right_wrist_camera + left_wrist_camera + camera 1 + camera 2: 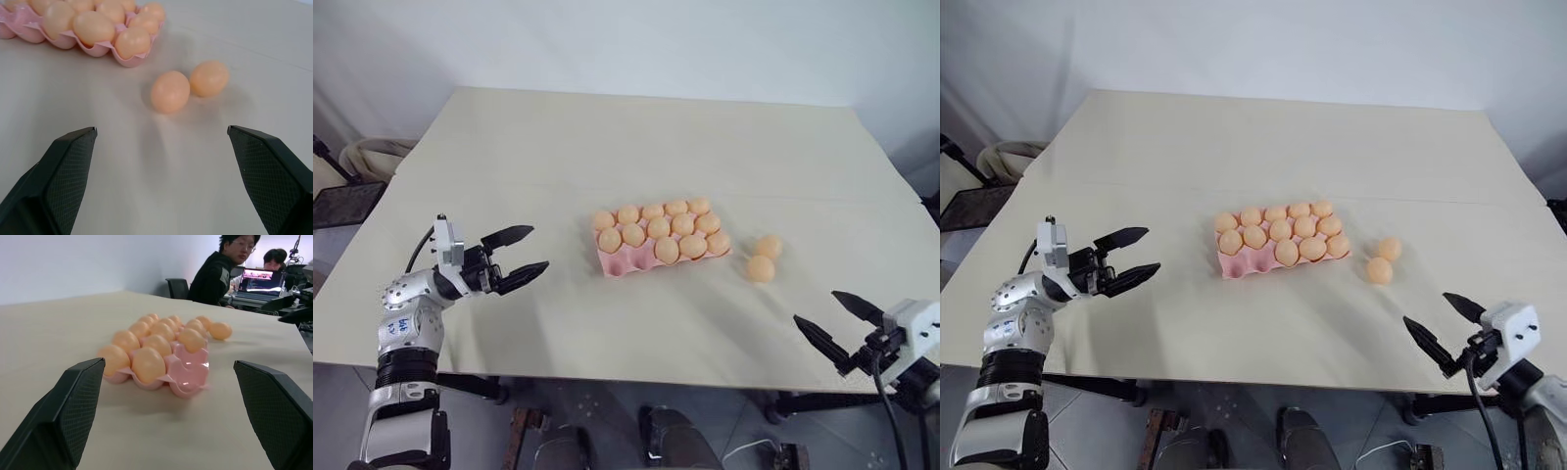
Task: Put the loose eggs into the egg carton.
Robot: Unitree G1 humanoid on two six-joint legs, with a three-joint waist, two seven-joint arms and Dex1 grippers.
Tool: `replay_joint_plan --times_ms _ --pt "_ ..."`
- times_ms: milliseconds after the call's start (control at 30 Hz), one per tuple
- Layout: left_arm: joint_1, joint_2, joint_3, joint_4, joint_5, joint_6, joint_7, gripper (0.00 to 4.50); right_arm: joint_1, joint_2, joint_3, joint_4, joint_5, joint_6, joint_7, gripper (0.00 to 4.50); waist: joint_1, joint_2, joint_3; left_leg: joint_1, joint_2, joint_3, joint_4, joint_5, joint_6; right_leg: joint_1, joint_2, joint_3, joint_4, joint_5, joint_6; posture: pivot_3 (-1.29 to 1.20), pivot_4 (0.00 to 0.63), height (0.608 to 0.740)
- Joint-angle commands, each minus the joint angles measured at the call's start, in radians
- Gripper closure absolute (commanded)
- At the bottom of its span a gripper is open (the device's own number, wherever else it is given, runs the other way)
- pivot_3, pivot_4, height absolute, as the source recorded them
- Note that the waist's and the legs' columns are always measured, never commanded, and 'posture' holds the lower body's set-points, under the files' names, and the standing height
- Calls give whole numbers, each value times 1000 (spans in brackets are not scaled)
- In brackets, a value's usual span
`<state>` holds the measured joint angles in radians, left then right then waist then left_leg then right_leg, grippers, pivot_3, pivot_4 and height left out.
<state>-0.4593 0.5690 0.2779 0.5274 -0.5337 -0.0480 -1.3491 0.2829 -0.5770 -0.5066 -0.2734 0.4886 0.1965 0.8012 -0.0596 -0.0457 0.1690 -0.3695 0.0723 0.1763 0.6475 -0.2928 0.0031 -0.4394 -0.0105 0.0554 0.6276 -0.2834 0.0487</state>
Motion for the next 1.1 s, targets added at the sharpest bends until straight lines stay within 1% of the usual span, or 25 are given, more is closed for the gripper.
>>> replay_joint_plan --times_ms 33,200,367,500,767,1000,1100 --pt "21 29 30 -7 -6 -25 -17 0 -34 23 42 -19 -18 -13 -44 31 1 0 0 0 0 0 0 0 0 0 0 0 0 0 0 0 150 740" --pt "43 30 22 17 16 -55 -18 0 -139 64 130 73 -76 -29 -99 31 2 0 0 -1 0 0 0 0 1 -1 0 -1 0 0 0 0 150 740" --pt "60 34 11 12 29 -91 -52 0 -216 83 167 116 -97 -20 -143 31 2 0 0 -2 0 0 0 0 1 -2 -1 -1 0 -1 -1 0 150 740" --pt "56 40 3 39 46 -149 -92 0 -234 82 189 131 -120 -21 -160 31 4 0 0 -2 0 0 -1 1 1 -2 0 -1 0 0 -1 0 150 740" --pt "23 34 -12 79 43 -187 -184 0 -263 84 215 167 -156 -22 -204 31 0 0 0 -2 0 0 0 0 1 -2 0 -1 1 0 -1 0 150 740" --pt "-2 28 -53 95 33 -196 -247 0 -329 104 249 230 -170 -18 -228 31 0 0 0 -2 0 0 0 1 2 -2 0 -1 2 0 0 0 150 740" --pt "-7 36 -89 92 7 -179 -264 0 -370 117 273 283 -192 -11 -250 31 -1 1 0 -2 0 0 0 1 2 -3 0 0 2 0 0 0 150 740"
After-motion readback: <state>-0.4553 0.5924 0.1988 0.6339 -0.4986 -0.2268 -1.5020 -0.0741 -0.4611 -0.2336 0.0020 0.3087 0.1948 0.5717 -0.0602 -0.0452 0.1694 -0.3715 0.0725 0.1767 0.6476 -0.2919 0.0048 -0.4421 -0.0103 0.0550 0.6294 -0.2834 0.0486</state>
